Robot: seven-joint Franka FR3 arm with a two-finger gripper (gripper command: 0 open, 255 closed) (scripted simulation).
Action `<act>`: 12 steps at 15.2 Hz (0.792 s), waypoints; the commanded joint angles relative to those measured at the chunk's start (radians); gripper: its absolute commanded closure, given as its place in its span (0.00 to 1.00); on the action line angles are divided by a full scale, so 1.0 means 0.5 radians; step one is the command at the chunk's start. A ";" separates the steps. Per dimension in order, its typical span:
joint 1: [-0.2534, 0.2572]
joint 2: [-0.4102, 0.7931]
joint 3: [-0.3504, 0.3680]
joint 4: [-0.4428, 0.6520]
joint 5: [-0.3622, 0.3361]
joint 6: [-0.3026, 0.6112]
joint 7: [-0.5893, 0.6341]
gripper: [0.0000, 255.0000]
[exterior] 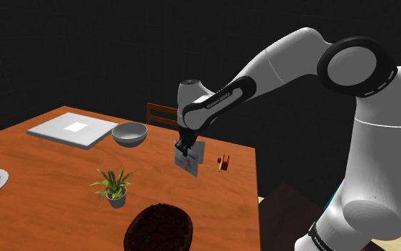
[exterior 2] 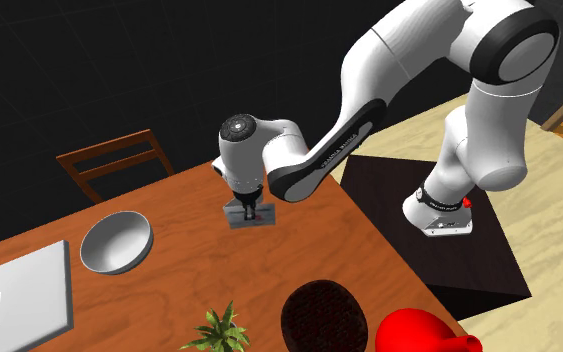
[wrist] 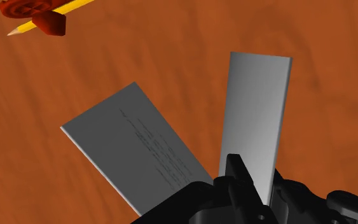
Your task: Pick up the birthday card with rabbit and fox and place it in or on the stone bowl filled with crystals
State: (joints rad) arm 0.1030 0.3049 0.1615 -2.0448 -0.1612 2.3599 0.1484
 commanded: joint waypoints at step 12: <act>-0.014 -0.190 0.023 0.105 0.069 -0.290 -0.060 1.00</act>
State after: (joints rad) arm 0.0975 0.2175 0.1728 -1.9992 -0.1296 2.2292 0.1227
